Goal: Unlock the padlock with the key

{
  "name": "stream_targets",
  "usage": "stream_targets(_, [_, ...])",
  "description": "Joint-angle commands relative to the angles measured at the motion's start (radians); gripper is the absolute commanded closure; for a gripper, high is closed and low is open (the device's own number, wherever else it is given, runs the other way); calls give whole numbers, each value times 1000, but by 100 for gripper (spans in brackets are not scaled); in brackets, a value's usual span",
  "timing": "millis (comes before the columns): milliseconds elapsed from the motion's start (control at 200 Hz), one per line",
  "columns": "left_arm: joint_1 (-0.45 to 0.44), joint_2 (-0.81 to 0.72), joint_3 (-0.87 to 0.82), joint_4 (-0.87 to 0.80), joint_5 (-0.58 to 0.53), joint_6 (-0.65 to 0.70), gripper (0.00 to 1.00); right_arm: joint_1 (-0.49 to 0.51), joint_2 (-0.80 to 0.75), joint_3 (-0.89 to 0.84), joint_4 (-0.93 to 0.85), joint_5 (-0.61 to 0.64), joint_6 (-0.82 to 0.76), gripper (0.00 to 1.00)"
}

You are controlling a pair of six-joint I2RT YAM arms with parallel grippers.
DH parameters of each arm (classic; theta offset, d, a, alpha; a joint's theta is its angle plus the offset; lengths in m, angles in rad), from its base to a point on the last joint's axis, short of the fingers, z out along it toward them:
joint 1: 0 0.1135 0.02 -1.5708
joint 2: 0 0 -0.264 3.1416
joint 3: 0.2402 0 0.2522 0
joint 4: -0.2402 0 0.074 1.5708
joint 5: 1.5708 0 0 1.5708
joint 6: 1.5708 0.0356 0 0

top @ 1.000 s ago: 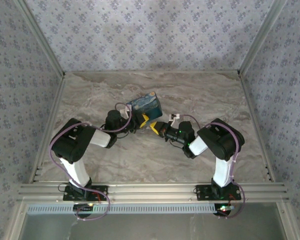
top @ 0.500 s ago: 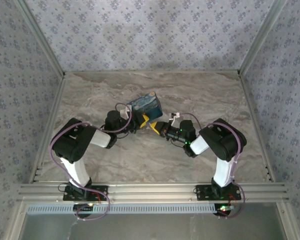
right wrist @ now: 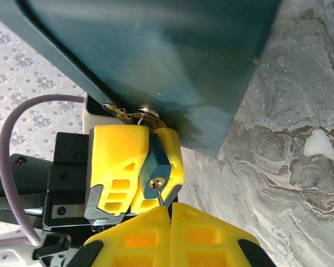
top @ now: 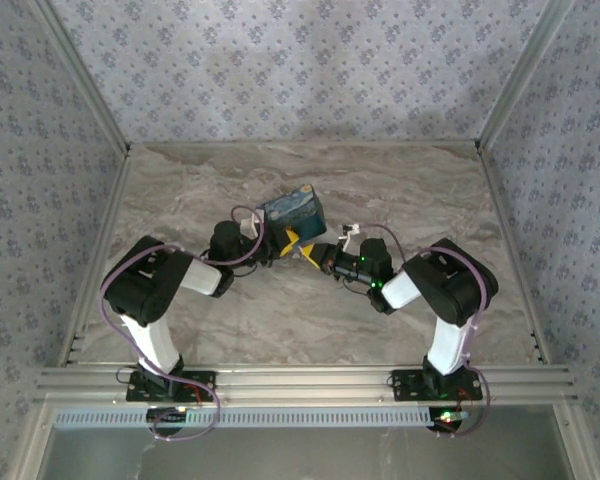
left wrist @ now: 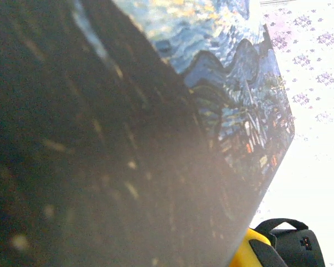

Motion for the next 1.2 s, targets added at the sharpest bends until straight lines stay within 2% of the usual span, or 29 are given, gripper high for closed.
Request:
stream_targets(0, [-17, 1, -4, 103, 74, -16, 100, -1, 24, 23, 74, 14, 63, 100])
stream_targets(705, [9, -11, -19, 111, 37, -14, 100, 1, -56, -67, 74, 24, 76, 100])
stream_targets(1019, [8, -3, -14, 111, 40, -21, 100, 7, -43, -37, 67, 7, 68, 100])
stream_targets(1194, [8, -1, -11, 110, 43, -25, 100, 14, -64, -5, -19, 0, 25, 100])
